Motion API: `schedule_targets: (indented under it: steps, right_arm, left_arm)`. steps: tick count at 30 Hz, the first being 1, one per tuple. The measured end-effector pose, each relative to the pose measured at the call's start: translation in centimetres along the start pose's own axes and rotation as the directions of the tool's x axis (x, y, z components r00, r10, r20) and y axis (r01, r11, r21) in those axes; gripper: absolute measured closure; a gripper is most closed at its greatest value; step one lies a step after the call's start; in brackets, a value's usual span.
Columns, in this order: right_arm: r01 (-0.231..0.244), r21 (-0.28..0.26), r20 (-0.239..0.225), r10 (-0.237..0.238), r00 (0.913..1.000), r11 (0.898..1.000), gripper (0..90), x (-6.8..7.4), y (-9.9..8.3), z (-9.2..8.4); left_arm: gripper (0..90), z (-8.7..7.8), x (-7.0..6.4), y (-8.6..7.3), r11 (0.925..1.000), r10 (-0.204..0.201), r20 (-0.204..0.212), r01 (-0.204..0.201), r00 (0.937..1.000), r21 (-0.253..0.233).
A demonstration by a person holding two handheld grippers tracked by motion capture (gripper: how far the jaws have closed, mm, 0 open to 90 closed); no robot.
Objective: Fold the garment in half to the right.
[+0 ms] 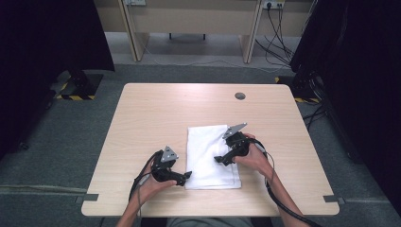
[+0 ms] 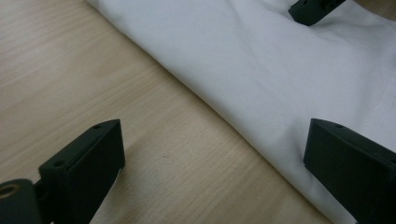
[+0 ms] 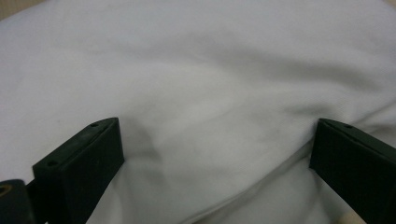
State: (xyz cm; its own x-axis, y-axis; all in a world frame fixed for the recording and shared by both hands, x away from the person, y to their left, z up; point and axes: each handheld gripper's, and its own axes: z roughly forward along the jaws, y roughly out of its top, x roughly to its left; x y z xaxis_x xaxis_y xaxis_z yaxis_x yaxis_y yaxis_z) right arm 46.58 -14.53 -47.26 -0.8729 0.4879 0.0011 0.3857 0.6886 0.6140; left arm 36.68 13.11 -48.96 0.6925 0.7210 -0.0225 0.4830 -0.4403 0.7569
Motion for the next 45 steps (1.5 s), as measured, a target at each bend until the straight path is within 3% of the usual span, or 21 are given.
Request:
schedule_targets:
  steps: [2, 7, 11, 13, 16, 17, 19, 24, 25, 26, 27, 32, 34, 35, 36, 37, 38, 40, 42, 43, 45]
  right_arm:
    - [0.005, -0.023, 0.011, -0.005, 0.9999, 1.0, 8.2, 0.1, 0.5, -0.4]
    - [-0.005, -0.122, -0.038, 0.0, 0.9993, 0.992, 7.6, 0.9, 2.8, -0.2]
    - [0.029, -0.055, -0.03, -0.031, 0.9991, 0.998, 7.4, 1.2, 4.4, 2.2]
    - [-0.005, -0.037, -0.003, 0.005, 1.0, 0.999, 7.4, 0.1, 4.2, 3.2]
    - [-0.112, -0.124, -0.028, 0.109, 0.9936, 0.986, 17.8, -2.2, 3.6, 2.8]
    - [-0.131, -0.118, 0.014, 0.134, 0.9909, 0.984, 13.2, -2.9, 3.5, 2.4]
    - [-0.157, -0.105, 0.03, 0.161, 0.9865, 0.982, 13.2, -3.9, 3.3, 1.8]
    - [-0.153, -0.126, 0.046, 0.16, 0.9861, 0.98, 8.7, -3.6, 3.3, 1.1]
    - [-0.15, -0.184, -0.04, 0.145, 0.9886, 0.971, 8.8, -2.6, 3.4, 0.8]
    - [-0.15, -0.184, -0.04, 0.145, 0.9886, 0.971, 8.8, -2.6, 3.4, 0.8]
    - [-0.109, -0.133, -0.053, 0.103, 0.9933, 0.985, 8.8, -1.9, 3.2, 1.5]
    - [-0.096, -0.132, 0.002, 0.097, 0.9952, 0.987, 15.2, -2.4, 2.7, 2.2]
    - [-0.115, -0.12, 0.043, 0.121, 0.9917, 0.986, 7.3, -2.6, 2.8, 1.7]
    - [-0.062, -0.124, 0.049, 0.069, 0.9964, 0.99, 7.3, -1.5, 2.7, 0.8]
    - [-0.062, -0.124, 0.049, 0.069, 0.9964, 0.99, 8.8, -1.5, 2.7, 0.8]
    - [-0.062, -0.124, 0.049, 0.069, 0.9964, 0.99, 8.8, -1.5, 2.7, 0.8]
    - [-0.019, -0.147, -0.022, 0.016, 0.9996, 0.989, 8.4, 0.2, 2.0, -0.1]
    - [0.023, -0.127, -0.03, -0.027, 0.9992, 0.992, 8.4, 1.5, 1.1, -0.5]
    - [0.023, -0.127, -0.03, -0.027, 0.9992, 0.992, 8.4, 1.5, 1.1, -0.5]
    - [0.072, -0.078, -0.018, -0.074, 0.9971, 0.994, 8.4, 2.6, -0.1, -0.5]
    - [0.082, -0.082, -0.021, -0.084, 0.9962, 0.993, 8.4, 3.0, -1.0, -0.8]
  left_arm:
    - [3.3, 0.2, -0.5, 0.1, 0.9994, 0.03, -0.013, -0.03, 0.9995, 0.015]
    - [2.4, 0.5, -1.2, 0.3, 0.9993, 0.03, -0.011, -0.03, 0.9995, 0.022]
    - [2.4, 0.4, -1.3, 0.2, 0.9994, 0.028, -0.015, -0.027, 0.9995, 0.022]
    - [2.4, 0.4, -1.5, 0.2, 0.999, 0.042, -0.029, -0.042, 0.9987, 0.016]
    - [2.5, 0.3, -1.7, 0.2, 0.9985, 0.055, -0.043, -0.054, 0.9976, 0.01]
    - [2.5, 0.3, -1.7, 0.2, 0.9985, 0.054, -0.043, -0.054, 0.9976, 0.01]
    - [2.5, 0.3, -1.7, 0.2, 0.9985, 0.054, -0.043, -0.054, 0.9976, 0.01]
    - [2.4, 0.4, -1.6, 0.2, 0.9991, 0.04, -0.028, -0.04, 0.9988, 0.016]
    - [2.4, 0.4, -1.6, 0.2, 0.9994, 0.031, -0.028, -0.03, 0.9991, 0.019]
    - [2.4, 0.4, -1.6, 0.2, 0.9994, 0.031, -0.028, -0.03, 0.9991, 0.019]
    - [2.4, 0.4, -1.6, 0.2, 0.9994, 0.031, -0.028, -0.03, 0.9991, 0.019]
    - [2.7, 0.4, -1.8, 0.2, 0.9993, 0.034, -0.029, -0.034, 0.999, 0.017]
    - [4.4, 0.4, -1.8, 0.2, 0.999, 0.043, -0.001, -0.043, 0.9991, 0.015]
    - [4.4, 0.4, -1.8, 0.2, 0.999, 0.043, -0.001, -0.043, 0.9991, 0.015]
    - [4.4, 0.3, -1.6, 0.2, 0.9995, 0.03, 0.039, -0.03, 0.9988, -0.006]
    - [4.3, 0.3, -1.6, 0.2, 0.9995, 0.03, 0.039, -0.03, 0.9988, -0.006]
    - [4.3, 0.2, -1.1, 0.5, 0.9997, -0.002, 0.039, 0.003, 0.9992, -0.025]
    - [4.3, 0.2, -1.1, 0.5, 0.9997, -0.002, 0.039, 0.003, 0.9992, -0.025]
    - [4.1, 0.5, -0.4, 1.2, 0.9994, -0.006, 0.012, 0.007, 0.9999, -0.034]
    - [4.1, 1.0, 0.4, 2.1, 0.9982, -0.034, -0.014, 0.033, 0.9993, -0.051]
    - [4.7, 1.0, 0.4, 2.1, 0.9982, -0.034, -0.014, 0.033, 0.9993, -0.051]
